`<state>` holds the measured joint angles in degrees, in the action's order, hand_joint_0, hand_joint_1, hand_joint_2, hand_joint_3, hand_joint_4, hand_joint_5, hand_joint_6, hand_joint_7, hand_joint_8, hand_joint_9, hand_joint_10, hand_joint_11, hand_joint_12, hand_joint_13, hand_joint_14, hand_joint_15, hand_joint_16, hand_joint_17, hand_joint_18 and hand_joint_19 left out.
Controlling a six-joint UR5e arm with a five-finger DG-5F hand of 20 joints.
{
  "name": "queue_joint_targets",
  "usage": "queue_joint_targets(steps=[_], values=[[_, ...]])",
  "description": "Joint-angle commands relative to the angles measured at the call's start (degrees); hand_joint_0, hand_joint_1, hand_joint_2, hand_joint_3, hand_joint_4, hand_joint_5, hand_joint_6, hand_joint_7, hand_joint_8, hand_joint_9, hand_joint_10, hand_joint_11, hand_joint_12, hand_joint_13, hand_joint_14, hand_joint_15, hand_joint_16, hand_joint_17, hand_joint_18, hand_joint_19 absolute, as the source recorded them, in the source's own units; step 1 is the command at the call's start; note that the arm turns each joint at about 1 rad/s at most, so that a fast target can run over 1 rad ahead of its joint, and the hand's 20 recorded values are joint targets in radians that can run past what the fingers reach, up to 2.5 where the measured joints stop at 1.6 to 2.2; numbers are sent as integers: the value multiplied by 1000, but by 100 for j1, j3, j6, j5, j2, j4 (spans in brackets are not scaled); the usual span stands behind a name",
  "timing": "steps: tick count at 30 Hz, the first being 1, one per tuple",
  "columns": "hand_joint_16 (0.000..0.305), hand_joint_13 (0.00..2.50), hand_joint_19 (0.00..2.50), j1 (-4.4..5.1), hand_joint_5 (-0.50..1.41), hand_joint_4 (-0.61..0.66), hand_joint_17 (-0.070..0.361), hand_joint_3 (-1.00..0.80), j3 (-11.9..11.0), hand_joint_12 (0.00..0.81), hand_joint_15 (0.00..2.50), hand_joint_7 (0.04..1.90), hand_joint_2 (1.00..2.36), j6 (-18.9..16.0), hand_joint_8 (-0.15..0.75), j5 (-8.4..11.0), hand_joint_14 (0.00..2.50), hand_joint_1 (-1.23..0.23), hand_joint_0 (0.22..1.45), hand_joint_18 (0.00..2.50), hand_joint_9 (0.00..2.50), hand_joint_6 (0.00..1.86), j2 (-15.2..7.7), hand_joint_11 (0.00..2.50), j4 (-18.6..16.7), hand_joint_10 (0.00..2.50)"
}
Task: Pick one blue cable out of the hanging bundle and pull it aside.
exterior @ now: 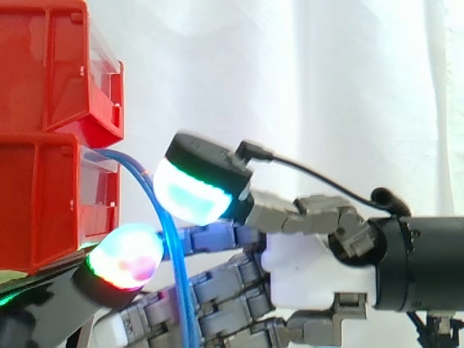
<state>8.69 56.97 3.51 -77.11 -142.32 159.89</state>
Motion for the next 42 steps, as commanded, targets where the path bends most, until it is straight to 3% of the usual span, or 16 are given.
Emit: queue_joint_targets(steps=[1, 7, 20, 29, 33, 36, 42], values=[[41, 510, 338, -25, -115, 277, 92, -498, 7, 304, 217, 1058, 1000, -52, 266, -59, 9, -563, 525, 458, 705, 502, -68, 253, -133, 8], [41, 506, 338, -95, -117, 282, 93, -500, -20, 304, 219, 1052, 1000, -52, 266, -155, 9, -559, 524, 456, 698, 502, -68, 247, -116, 8], [41, 510, 338, -183, -115, 261, 92, -498, 112, 304, 218, 1080, 1000, -52, 263, -173, 8, -567, 527, 457, 695, 502, -68, 247, -107, 8], [41, 512, 338, -394, -115, 268, 92, -496, 121, 301, 218, 1087, 1000, -34, 263, -516, 9, -571, 528, 457, 690, 501, -59, 253, -54, 8], [41, 516, 339, -403, -115, 262, 92, -497, -28, 300, 222, 1086, 1000, 80, 263, -560, 9, -571, 528, 457, 691, 502, -41, 246, 51, 8], [41, 519, 341, -359, -115, 266, 93, -496, -160, 301, 223, 1087, 1000, 177, 263, -542, 9, -572, 528, 456, 690, 502, -41, 254, 245, 8], [41, 525, 339, -315, -115, 270, 92, -496, -213, 299, 224, 1089, 1000, 185, 261, -533, 9, -571, 529, 457, 692, 501, -41, 247, 315, 8]])
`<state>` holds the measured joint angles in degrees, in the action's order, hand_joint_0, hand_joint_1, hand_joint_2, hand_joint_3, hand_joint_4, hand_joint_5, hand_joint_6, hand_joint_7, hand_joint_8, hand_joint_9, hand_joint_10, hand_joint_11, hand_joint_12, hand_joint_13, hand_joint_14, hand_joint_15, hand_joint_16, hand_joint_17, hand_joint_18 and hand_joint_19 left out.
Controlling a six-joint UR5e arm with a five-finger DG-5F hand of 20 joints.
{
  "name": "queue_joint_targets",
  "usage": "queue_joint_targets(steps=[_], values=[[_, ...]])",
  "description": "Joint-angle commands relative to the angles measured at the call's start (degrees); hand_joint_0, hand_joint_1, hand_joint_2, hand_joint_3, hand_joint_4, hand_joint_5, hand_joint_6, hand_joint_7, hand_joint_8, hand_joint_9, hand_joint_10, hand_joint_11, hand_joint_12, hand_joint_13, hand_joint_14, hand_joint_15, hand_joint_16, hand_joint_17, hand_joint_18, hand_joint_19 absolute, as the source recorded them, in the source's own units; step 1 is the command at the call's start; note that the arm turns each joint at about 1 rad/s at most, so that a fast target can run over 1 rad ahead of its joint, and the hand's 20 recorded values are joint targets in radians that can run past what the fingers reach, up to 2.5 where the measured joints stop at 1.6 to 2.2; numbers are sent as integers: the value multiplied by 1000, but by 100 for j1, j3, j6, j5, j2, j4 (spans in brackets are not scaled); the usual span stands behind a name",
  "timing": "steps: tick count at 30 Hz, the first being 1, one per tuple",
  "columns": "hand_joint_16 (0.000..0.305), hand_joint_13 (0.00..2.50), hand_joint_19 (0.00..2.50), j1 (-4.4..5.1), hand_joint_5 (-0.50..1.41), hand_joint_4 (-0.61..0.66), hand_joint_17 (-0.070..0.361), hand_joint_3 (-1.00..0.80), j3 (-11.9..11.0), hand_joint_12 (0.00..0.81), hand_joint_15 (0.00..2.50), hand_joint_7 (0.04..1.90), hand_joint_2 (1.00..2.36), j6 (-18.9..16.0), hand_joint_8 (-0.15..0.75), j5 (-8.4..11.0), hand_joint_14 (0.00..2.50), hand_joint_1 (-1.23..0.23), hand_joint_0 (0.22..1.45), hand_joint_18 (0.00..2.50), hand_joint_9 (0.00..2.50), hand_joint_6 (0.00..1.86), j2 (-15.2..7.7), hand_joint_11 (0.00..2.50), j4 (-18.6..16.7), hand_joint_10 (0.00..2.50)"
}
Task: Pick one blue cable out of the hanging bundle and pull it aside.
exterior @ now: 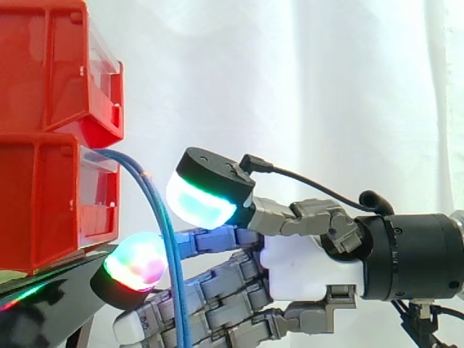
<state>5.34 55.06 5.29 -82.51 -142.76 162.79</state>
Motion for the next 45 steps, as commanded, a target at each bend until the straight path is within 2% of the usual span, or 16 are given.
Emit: queue_joint_targets(steps=[1, 6, 9, 15, 17, 23, 31, 45], values=[[41, 528, 346, 28, -115, 267, 92, -492, -21, 300, 231, 1094, 1001, 7, 261, 7, 9, -572, 528, 457, 692, 501, -6, 247, 25, 8], [41, 534, 348, 81, -114, 269, 92, -490, -4, 299, 233, 1089, 1001, 51, 262, 24, 9, -573, 530, 457, 692, 502, -6, 250, 69, 8], [41, 535, 349, 143, -114, 268, 92, -489, 102, 296, 231, 1092, 1000, 42, 262, 24, 9, -572, 533, 464, 694, 502, -6, 248, 69, 8], [41, 542, 346, 151, -112, 275, 92, -482, 102, 294, 240, 1096, 1001, -10, 260, 24, 10, -573, 537, 466, 698, 502, 3, 251, 60, 8], [41, 543, 343, 134, -111, 267, 92, -479, 40, 294, 230, 1097, 1002, -19, 263, -2, 9, -572, 539, 466, 704, 502, 3, 256, 60, 8], [41, 545, 347, 72, -113, 265, 92, -481, 40, 294, 238, 1086, 1001, -1, 263, -20, 9, -568, 539, 467, 704, 502, 126, 258, 113, 10], [41, 546, 348, -24, -112, 266, 92, -475, 40, 294, 238, 1093, 1002, -1, 263, -20, 10, -566, 541, 467, 706, 501, 196, 257, 394, 8], [40, 551, 354, -16, -105, 253, 90, -421, 40, 290, 242, 1139, 1007, 60, 257, -20, 10, -583, 564, 465, 707, 501, 293, 247, 412, 8]])
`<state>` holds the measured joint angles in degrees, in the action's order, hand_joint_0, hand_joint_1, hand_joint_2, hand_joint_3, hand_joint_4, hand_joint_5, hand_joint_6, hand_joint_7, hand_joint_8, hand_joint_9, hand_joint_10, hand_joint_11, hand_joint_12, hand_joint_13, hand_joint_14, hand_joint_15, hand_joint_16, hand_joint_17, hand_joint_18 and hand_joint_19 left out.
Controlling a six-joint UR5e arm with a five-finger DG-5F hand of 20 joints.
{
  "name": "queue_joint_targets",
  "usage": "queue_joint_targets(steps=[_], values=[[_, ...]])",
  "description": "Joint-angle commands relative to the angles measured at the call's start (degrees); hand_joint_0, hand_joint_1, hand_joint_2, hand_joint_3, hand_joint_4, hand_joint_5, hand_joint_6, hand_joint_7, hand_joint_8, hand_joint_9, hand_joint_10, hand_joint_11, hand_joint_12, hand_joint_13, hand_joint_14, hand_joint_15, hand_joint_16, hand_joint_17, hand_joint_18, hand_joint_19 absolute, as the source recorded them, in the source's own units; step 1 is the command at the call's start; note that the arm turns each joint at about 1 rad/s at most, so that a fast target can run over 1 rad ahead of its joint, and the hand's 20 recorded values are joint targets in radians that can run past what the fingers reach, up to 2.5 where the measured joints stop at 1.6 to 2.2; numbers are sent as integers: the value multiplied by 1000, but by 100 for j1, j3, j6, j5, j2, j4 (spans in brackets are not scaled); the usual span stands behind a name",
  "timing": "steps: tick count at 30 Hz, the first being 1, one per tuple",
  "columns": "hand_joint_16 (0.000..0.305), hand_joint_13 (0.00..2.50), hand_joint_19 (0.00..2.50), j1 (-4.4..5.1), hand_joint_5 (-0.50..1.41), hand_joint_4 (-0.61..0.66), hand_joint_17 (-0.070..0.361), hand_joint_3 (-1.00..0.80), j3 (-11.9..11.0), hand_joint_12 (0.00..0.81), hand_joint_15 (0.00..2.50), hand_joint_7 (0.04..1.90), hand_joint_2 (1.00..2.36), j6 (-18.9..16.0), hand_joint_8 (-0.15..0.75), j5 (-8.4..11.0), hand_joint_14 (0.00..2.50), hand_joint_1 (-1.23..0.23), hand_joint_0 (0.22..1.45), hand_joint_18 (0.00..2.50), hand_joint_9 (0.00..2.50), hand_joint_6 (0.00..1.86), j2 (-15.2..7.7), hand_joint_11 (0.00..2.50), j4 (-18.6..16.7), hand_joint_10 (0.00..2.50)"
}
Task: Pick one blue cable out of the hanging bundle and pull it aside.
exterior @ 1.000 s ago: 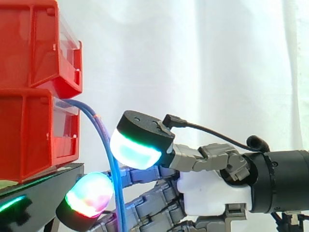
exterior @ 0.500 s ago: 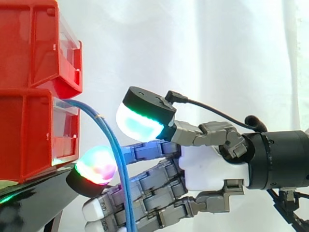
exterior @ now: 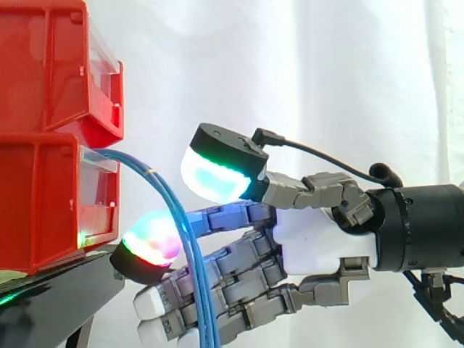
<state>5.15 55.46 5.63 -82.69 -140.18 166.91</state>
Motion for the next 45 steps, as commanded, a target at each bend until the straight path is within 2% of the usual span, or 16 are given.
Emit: queue_joint_targets(steps=[1, 4, 8, 14, 19, 22, 29, 38, 40, 42, 45], values=[[39, 550, 356, -5, -101, 242, 88, -393, -1, 288, 239, 1169, 1009, 43, 258, -1, 9, -583, 580, 462, 706, 501, 61, 258, 0, 8], [39, 550, 357, -5, -98, 207, 88, -355, -1, 286, 244, 1200, 1012, 87, 255, 8, 10, -596, 599, 465, 703, 512, 87, 253, 0, 8], [39, 550, 357, -5, -108, 188, 88, -359, -18, 285, 244, 1091, 1012, 96, 255, -1, 10, -596, 598, 465, 701, 586, 96, 258, 8, 10], [39, 551, 357, -5, -112, 202, 89, -402, -27, 287, 245, 1024, 1009, 175, 257, 17, 10, -588, 574, 469, 704, 621, 184, 263, 44, 8], [40, 553, 352, -23, -106, 208, 90, -431, -27, 288, 241, 1021, 1005, 219, 258, 25, 10, -573, 562, 473, 711, 628, 246, 260, 290, 8], [40, 563, 352, -23, -110, 200, 89, -433, -27, 288, 237, 947, 1005, 210, 261, 25, 10, -572, 563, 476, 717, 685, 254, 261, 395, 8], [39, 573, 363, 12, -154, 142, 88, -233, -36, 286, 265, 757, 1018, 219, 263, 34, 11, -575, 583, 497, 722, 908, 254, 320, 527, 10], [42, 617, 355, 12, -155, 114, 94, -145, -62, 298, 289, 723, 1017, 210, 281, 34, 11, -665, 590, 536, 749, 946, 246, 365, 509, 11], [42, 622, 361, 12, -155, 134, 94, -173, -106, 298, 292, 704, 1016, 228, 282, 25, 12, -668, 595, 538, 755, 948, 254, 375, 509, 11], [40, 630, 381, 12, -153, 144, 90, -276, -124, 289, 294, 704, 1016, 228, 278, 25, 12, -673, 573, 533, 791, 944, 254, 373, 509, 13], [41, 642, 381, 12, -142, 149, 93, -404, -150, 290, 292, 695, 1008, 237, 276, 25, 12, -602, 541, 548, 829, 917, 254, 379, 501, 12]])
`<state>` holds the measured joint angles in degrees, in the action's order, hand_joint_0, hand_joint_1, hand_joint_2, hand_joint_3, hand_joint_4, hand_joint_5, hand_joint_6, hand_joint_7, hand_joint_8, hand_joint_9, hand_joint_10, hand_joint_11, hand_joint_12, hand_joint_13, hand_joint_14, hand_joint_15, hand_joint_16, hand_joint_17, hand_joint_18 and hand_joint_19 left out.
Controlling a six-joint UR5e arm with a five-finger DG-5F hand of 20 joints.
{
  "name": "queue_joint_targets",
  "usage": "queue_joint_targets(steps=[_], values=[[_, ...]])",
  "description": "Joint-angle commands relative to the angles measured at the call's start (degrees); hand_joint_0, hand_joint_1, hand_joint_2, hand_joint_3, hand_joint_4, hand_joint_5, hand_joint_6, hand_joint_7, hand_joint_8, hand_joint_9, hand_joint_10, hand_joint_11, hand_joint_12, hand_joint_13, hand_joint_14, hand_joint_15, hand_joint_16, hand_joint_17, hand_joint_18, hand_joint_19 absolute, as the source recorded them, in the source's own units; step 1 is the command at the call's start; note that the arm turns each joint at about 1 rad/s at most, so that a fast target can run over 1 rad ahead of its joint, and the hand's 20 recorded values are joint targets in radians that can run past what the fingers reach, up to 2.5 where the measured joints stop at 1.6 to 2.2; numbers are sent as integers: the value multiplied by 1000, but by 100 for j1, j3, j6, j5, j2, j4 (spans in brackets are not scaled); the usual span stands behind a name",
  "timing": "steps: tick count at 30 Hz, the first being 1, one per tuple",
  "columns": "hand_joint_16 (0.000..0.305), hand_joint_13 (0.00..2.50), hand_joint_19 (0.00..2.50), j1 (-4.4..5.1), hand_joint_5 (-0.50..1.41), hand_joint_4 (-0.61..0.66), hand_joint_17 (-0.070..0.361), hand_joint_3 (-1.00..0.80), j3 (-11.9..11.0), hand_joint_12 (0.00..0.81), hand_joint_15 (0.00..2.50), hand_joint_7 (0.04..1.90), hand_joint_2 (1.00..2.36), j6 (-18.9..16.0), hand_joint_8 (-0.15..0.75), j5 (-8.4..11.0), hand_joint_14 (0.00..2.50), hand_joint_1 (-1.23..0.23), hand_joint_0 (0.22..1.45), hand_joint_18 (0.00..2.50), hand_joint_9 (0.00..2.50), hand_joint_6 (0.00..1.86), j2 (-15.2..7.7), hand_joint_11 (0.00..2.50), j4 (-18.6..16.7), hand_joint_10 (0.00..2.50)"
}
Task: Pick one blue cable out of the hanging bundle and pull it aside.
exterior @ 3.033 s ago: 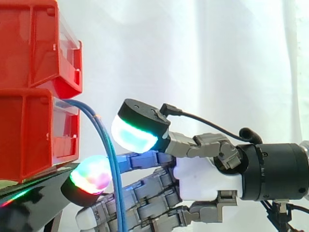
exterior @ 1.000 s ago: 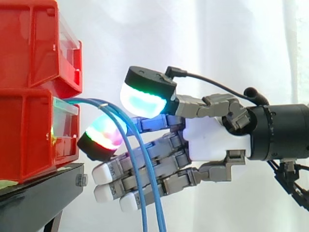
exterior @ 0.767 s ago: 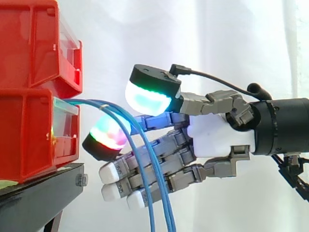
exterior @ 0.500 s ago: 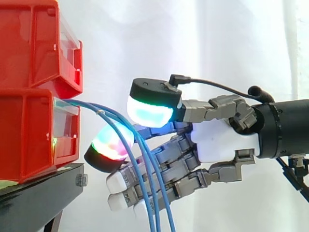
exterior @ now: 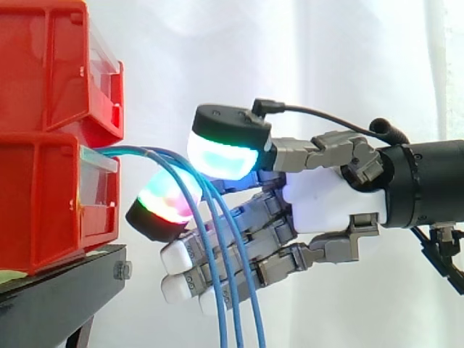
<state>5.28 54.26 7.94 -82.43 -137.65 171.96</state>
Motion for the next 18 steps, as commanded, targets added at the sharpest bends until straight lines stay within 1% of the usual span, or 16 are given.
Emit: queue_joint_targets(steps=[1, 5, 8, 15, 16, 18], values=[[41, 647, 389, 8, -137, 133, 93, -426, -38, 290, 296, 724, 1007, 6, 277, -1, 13, -574, 540, 550, 844, 900, 1, 372, -4, 13], [41, 652, 391, 8, -124, 124, 92, -436, -99, 291, 299, 789, 1006, 24, 280, -10, 12, -501, 542, 548, 874, 875, -8, 378, -39, 12], [40, 655, 398, 8, -121, 121, 91, -419, -99, 290, 298, 807, 1006, 41, 281, -19, 12, -494, 553, 546, 882, 871, -8, 363, -66, 11], [40, 665, 396, 8, -121, 129, 89, -349, -99, 286, 306, 832, 1012, 41, 278, -36, 12, -575, 574, 548, 881, 883, -8, 379, -215, 12], [40, 670, 396, 8, -123, 127, 89, -311, -99, 285, 301, 845, 1014, 41, 278, -36, 12, -613, 576, 551, 884, 898, -8, 379, -233, 12], [39, 672, 387, 8, -125, 123, 89, -269, -99, 286, 302, 853, 1017, 41, 277, -36, 12, -630, 580, 559, 879, 910, -8, 384, -268, 12]])
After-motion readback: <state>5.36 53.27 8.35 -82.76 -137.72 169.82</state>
